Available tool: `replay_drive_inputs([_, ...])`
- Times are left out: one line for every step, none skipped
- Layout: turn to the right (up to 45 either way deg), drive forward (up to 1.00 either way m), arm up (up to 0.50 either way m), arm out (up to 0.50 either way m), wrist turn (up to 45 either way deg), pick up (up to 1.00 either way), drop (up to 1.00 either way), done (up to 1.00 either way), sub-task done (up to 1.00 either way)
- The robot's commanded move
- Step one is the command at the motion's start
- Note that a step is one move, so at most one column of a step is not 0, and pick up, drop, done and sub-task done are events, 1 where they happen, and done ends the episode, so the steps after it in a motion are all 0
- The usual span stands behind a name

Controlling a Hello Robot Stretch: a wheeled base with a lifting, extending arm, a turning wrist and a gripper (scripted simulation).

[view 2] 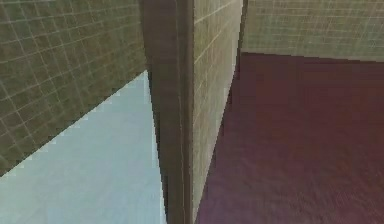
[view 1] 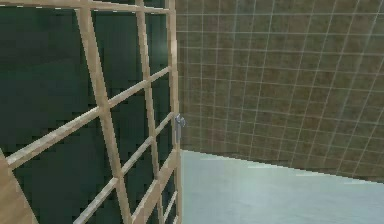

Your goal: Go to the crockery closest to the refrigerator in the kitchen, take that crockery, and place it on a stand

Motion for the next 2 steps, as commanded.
replay_drive_inputs([12.0, 0.00, 0.00, 0.00, 0.0, 0.00, 0.00, 0.00, 0.00])
replay_drive_inputs([0.0, 1.00, 0.00, 0.00, 0.0, 0.00, 0.00, 0.00, 0.00])
